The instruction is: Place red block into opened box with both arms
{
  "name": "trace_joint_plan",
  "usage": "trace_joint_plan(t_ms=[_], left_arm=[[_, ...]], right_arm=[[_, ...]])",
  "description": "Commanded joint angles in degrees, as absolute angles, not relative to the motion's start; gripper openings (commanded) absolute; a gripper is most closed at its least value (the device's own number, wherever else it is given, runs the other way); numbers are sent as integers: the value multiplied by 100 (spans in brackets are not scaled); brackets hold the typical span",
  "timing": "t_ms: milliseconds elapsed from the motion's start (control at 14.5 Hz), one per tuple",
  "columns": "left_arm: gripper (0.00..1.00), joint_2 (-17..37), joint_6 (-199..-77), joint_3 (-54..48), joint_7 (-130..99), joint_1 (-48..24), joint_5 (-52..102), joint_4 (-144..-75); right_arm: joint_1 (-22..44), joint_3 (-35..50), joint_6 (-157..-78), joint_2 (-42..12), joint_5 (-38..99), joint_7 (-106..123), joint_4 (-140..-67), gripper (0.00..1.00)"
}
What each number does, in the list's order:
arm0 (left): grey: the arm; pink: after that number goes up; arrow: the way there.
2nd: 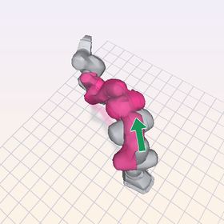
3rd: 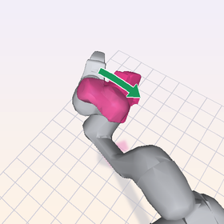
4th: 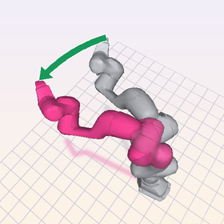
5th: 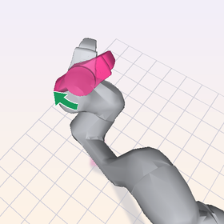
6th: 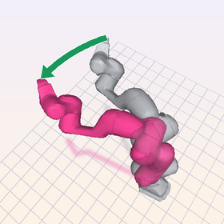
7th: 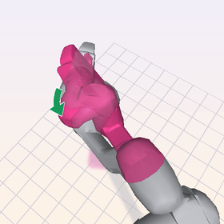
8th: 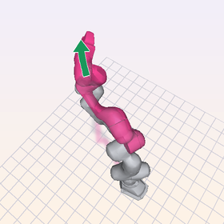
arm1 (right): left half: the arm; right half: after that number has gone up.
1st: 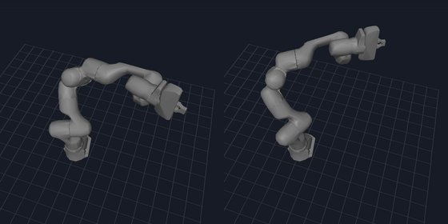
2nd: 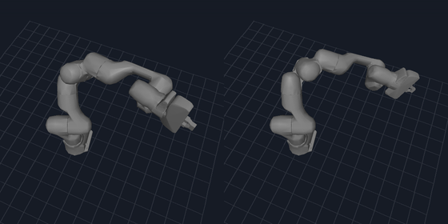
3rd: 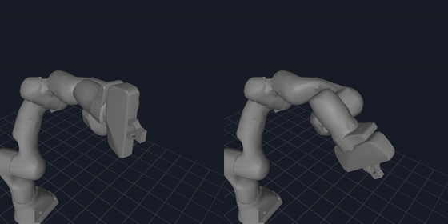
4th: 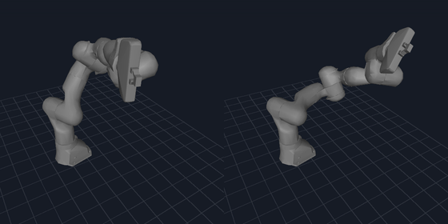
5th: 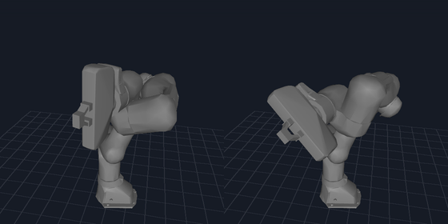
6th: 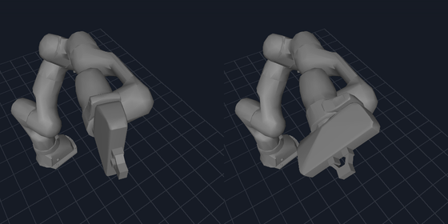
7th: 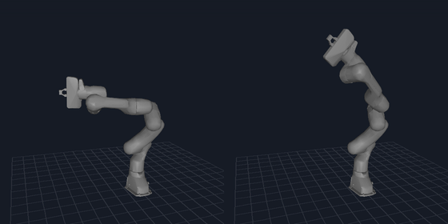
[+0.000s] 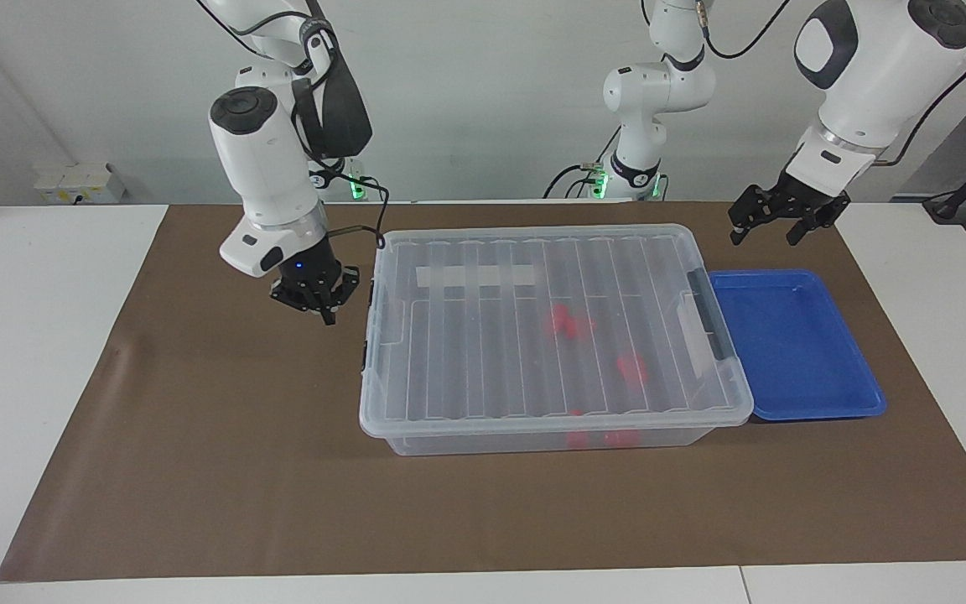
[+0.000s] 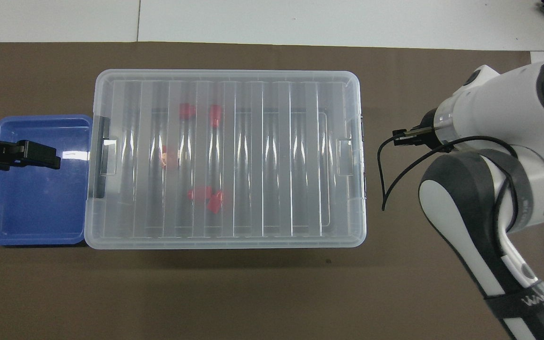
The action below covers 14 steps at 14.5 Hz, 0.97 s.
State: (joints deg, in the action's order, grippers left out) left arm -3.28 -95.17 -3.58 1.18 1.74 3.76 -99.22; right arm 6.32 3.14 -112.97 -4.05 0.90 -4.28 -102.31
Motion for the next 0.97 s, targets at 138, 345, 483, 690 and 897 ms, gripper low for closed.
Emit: trace_joint_plan(t_ms=[138, 345, 483, 690, 897], left_arm=[[100, -457, -9580, -255, 211, 123, 448, -10020], [100, -466, -9580, 26, 499, 114, 448, -10011], [100, -466, -9580, 140, 738, 114, 448, -10002], [100, -466, -9606, 132, 729, 114, 448, -10011], [100, -466, -9615, 132, 703, 62, 448, -10011]], right_arm=[[168, 325, -10566, -158, 159, -430, -9933, 0], [-87, 316, -9986, -132, 106, -431, -9546, 0], [-158, 316, -9608, -132, 105, -439, -9291, 24], [-184, 308, -9247, -88, 105, -623, -9019, 100], [-193, 308, -8913, -79, 44, -826, -8764, 100]])
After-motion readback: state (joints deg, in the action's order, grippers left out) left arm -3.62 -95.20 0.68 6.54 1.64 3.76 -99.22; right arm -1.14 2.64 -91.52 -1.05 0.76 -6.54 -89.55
